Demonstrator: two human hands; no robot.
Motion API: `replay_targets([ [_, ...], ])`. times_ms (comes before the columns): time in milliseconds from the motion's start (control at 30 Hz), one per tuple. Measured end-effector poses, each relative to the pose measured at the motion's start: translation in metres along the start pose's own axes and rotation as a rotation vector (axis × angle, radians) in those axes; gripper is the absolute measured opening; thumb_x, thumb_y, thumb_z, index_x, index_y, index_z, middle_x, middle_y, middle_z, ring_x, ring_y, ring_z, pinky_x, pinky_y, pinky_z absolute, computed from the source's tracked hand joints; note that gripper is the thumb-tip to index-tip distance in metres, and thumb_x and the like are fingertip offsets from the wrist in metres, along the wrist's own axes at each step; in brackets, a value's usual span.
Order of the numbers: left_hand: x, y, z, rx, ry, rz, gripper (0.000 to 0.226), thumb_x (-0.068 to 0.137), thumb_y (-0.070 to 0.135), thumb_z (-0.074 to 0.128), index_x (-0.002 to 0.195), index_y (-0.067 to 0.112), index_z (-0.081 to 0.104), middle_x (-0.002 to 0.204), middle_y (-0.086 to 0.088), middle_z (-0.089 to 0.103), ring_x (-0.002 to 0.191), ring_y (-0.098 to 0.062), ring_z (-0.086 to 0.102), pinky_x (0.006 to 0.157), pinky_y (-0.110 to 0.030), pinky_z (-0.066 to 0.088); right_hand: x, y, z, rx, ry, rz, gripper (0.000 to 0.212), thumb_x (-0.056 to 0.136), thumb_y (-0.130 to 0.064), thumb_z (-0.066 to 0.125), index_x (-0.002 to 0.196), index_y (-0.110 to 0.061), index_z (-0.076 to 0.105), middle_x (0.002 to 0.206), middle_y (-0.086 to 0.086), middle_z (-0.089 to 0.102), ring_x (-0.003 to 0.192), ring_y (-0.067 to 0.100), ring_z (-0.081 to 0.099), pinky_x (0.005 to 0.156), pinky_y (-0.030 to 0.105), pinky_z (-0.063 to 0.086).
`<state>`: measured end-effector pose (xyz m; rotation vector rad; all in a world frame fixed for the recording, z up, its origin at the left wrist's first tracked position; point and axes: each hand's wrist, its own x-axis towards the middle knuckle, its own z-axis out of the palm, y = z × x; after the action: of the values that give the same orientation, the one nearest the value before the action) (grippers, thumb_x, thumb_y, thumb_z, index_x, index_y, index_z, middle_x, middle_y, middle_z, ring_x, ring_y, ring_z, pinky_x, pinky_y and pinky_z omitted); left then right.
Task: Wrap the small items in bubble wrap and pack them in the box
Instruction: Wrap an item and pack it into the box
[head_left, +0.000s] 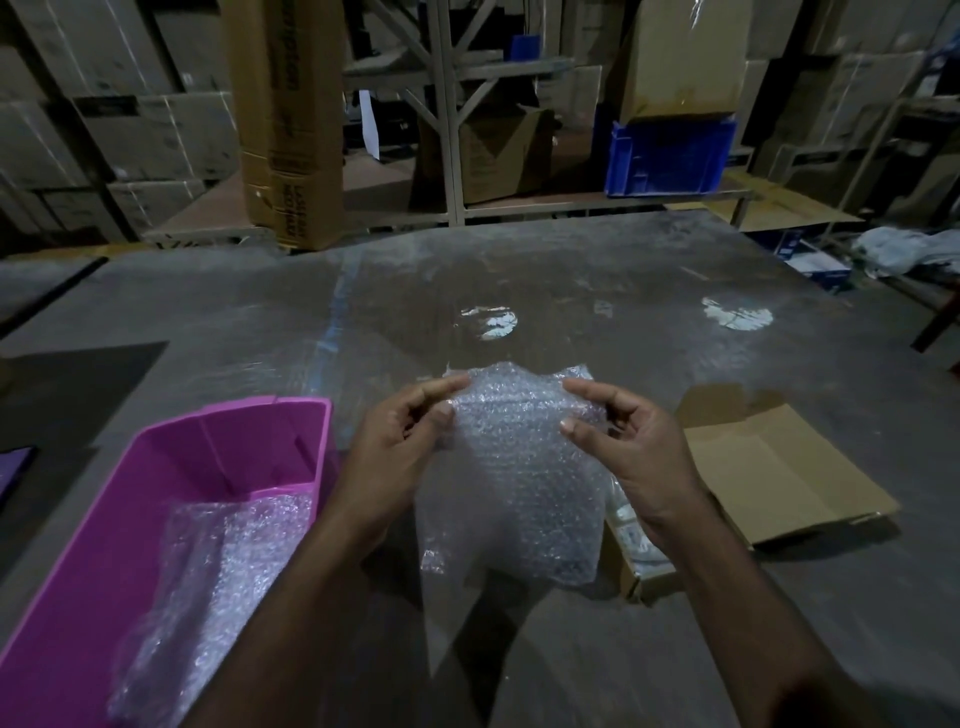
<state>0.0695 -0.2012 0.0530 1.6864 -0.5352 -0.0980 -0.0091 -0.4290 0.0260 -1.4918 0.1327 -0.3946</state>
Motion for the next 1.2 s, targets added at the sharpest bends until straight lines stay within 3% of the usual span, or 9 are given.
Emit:
replay_targets([
  [200,-0.002,0.004,-0.002,0.191,0.088,0.039,0.025,0.082,0.021,0.082,0.103,0.032,0.076,0.105,0.015,0.074,0.093,-0.001,0.068,0.082,-0.027,0.059,-0.002,-0.004,0.002,-0.188,0.034,-0.068,0.029,0.083,-0.015,0.081,0.109,-0.028,0.076,0.110,-0.013,0.073,0.100,0.009,0.070,0.090,0.036,0.059],
  [300,0.001,0.000,-0.005,0.332,0.139,0.109,0.016,0.079,0.024,0.084,0.090,0.030,0.076,0.096,0.011,0.070,0.090,-0.006,0.066,0.082,-0.037,0.060,-0.002,-0.005,0.003,-0.321,0.051,-0.150,0.018,0.081,-0.017,0.083,0.097,-0.025,0.078,0.088,-0.019,0.065,0.078,0.002,0.063,0.073,0.020,0.052],
  [467,0.003,-0.005,-0.012,0.470,0.080,0.191,0.012,0.080,0.035,0.081,0.083,0.038,0.070,0.134,0.020,0.051,0.134,-0.009,0.043,0.109,-0.035,0.038,0.003,-0.006,-0.003,-0.437,0.012,-0.213,0.009,0.082,-0.024,0.080,0.082,-0.031,0.074,0.116,-0.014,0.060,0.112,0.002,0.057,0.089,0.012,0.045],
  [533,0.003,-0.005,-0.013,0.445,0.022,0.199,0.011,0.083,0.032,0.078,0.086,0.035,0.068,0.136,0.021,0.056,0.137,-0.004,0.042,0.111,-0.029,0.033,0.003,-0.007,-0.005,-0.384,-0.033,-0.196,0.005,0.086,-0.023,0.077,0.086,-0.028,0.075,0.111,-0.012,0.067,0.108,0.007,0.062,0.091,0.021,0.049],
  [667,0.003,0.000,-0.011,0.240,-0.023,0.073,0.006,0.093,0.021,0.071,0.099,0.022,0.068,0.094,0.011,0.072,0.093,-0.004,0.067,0.078,-0.027,0.056,0.003,-0.005,-0.004,-0.250,-0.049,-0.124,0.005,0.092,-0.021,0.072,0.095,-0.023,0.075,0.095,-0.002,0.075,0.092,0.020,0.071,0.081,0.037,0.058],
  [867,0.003,-0.006,-0.007,0.109,0.061,0.028,0.019,0.099,0.022,0.062,0.111,0.027,0.048,0.075,0.012,0.056,0.065,-0.005,0.052,0.059,-0.020,0.044,0.002,-0.004,-0.002,-0.177,-0.085,-0.137,0.020,0.096,-0.012,0.064,0.105,-0.028,0.074,0.106,-0.010,0.074,0.101,0.010,0.068,0.087,0.024,0.055],
  [933,0.004,-0.008,-0.006,0.145,0.002,0.084,0.008,0.103,0.015,0.054,0.106,0.022,0.057,0.078,0.015,0.059,0.067,0.000,0.050,0.061,-0.014,0.041,0.001,-0.005,0.000,-0.147,-0.106,-0.103,0.021,0.097,-0.009,0.061,0.106,-0.021,0.075,0.111,-0.007,0.075,0.108,0.008,0.068,0.089,0.019,0.053],
  [1067,0.001,-0.003,-0.005,0.124,-0.061,0.059,0.035,0.105,0.001,0.046,0.104,0.022,0.074,0.109,0.004,0.073,0.100,-0.004,0.065,0.085,-0.013,0.046,-0.001,-0.008,0.000,-0.082,-0.137,-0.028,0.022,0.093,-0.011,0.068,0.114,-0.016,0.072,0.113,-0.006,0.075,0.104,0.009,0.070,0.082,0.020,0.055],
  [1200,0.001,0.001,-0.005,0.094,-0.090,0.029,0.020,0.098,0.014,0.063,0.114,0.019,0.074,0.118,0.002,0.072,0.108,-0.008,0.067,0.092,-0.018,0.051,0.000,-0.007,0.001,-0.069,-0.136,-0.004,0.033,0.083,-0.010,0.079,0.114,-0.018,0.071,0.115,-0.002,0.075,0.106,0.015,0.072,0.084,0.027,0.059],
])
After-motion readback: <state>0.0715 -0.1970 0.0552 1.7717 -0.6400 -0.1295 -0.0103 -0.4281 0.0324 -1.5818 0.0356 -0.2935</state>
